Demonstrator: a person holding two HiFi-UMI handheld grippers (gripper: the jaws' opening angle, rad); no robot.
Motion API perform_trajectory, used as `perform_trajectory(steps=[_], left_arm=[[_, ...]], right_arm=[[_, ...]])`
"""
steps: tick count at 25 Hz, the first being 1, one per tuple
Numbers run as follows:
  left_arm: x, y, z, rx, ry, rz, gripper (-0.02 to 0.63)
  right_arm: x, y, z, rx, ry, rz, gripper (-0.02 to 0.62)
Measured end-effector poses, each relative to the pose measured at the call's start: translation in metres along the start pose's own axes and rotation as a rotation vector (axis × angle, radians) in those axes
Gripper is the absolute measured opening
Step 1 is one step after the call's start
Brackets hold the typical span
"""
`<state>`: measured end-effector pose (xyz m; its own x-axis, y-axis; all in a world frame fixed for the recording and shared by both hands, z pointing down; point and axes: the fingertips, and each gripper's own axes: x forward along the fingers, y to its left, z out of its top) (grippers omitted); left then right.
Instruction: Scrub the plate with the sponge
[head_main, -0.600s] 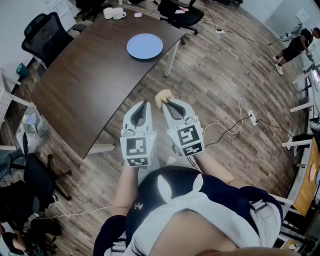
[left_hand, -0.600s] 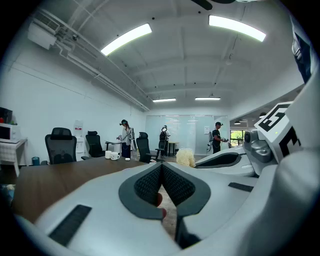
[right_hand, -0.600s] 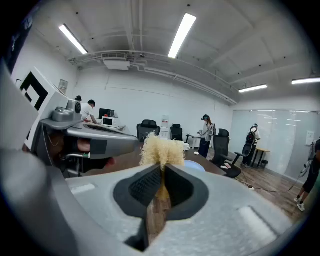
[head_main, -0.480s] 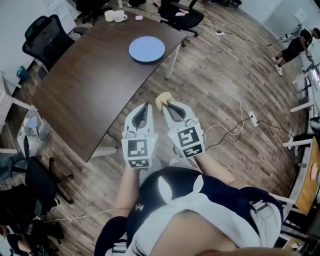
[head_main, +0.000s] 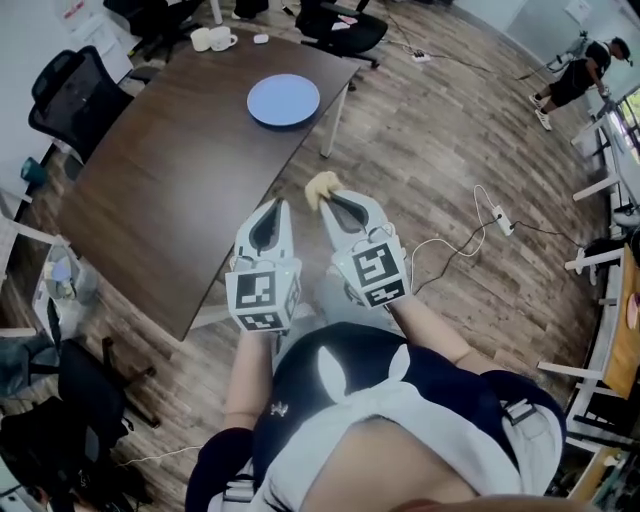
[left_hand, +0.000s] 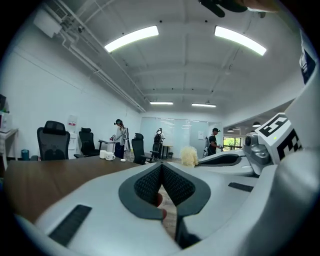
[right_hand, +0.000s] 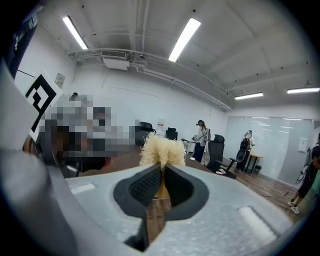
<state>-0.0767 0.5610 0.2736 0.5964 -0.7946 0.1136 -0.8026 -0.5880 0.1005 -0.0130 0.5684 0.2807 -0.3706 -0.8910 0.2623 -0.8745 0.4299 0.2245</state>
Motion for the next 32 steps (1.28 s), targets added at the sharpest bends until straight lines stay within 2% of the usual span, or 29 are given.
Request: perform_trajectory(steps=[6, 14, 18, 22, 26, 32], left_arm=[[0.027, 0.003, 0.000, 0.003, 0.018, -0.017, 0.006], [0.072, 0.051, -0.004, -0.015, 0.064, 0.042, 0.006], [0.113, 0.071, -0.003, -0.012, 0.090, 0.052, 0.006], [0.155, 0.075, 0.007, 0.038, 0.101, 0.037, 0.006], [0.196, 0.079, 0.011, 0.051, 0.116, 0.034, 0.006], [0.257, 0.087, 0.004, 0.073, 0.155, 0.081, 0.006]], right_arm=[[0.020, -0.021, 0.007, -0.014, -0.011, 0.007, 0.021], [0.080, -0.043, 0.002, 0.023, -0.016, 0.056, 0.021], [0.117, -0.069, 0.002, 0.019, -0.008, 0.071, 0.021], [0.145, -0.102, 0.000, 0.038, 0.010, 0.067, 0.021], [0.169, -0.134, -0.007, 0.055, 0.027, 0.066, 0.021], [0.202, -0.180, -0.021, 0.075, 0.041, 0.098, 0.021]])
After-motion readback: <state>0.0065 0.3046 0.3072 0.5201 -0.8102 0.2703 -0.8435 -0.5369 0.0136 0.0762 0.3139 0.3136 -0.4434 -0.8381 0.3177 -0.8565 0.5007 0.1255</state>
